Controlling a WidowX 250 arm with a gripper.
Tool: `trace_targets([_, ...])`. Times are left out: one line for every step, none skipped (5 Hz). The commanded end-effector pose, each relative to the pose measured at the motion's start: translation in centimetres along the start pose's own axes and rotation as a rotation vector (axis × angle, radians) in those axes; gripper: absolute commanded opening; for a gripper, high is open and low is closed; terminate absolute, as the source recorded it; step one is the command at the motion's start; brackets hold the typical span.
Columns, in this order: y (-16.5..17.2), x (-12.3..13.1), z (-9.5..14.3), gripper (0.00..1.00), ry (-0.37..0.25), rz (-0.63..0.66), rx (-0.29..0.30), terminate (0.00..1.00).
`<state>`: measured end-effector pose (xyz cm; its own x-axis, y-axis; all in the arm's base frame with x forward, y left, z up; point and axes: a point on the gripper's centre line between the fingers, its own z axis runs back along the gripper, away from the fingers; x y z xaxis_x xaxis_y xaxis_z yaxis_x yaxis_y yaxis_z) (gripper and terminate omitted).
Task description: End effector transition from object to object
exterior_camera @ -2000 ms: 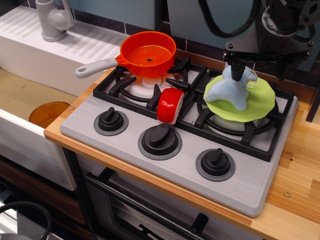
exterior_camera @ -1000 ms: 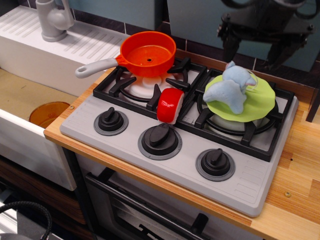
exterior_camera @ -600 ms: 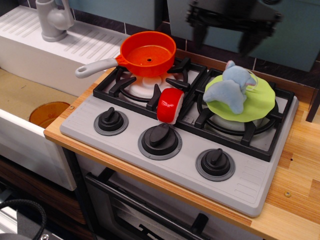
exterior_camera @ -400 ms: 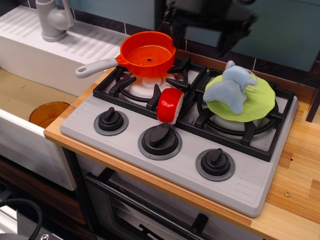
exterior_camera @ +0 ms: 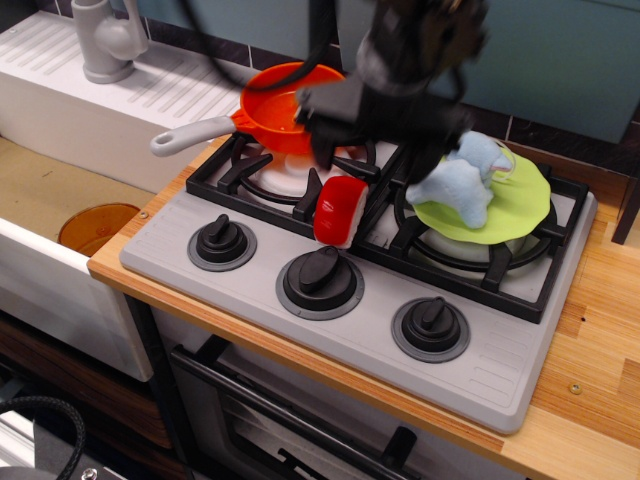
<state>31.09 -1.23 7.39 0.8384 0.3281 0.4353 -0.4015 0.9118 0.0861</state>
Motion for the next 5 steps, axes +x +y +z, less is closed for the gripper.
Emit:
trace_targets([0.5, -1.2, -1.3, 1.0, -0.079, 0.064, -0.069, 0.0])
trace_targets([-0.4, -1.4, -2.8, 1.0, -0.094, 0.065, -0.113, 0.0])
trace_targets([-0.4, -1.4, -2.8, 1.0, -0.094, 0.065, -0.113, 0.0])
trace_targets([-0.4, -1.4, -2.8, 1.0, -0.094, 0.065, -0.113, 0.0])
trace_targets([-0.4, -1.4, -2.8, 1.0, -0.094, 0.065, -0.113, 1.0])
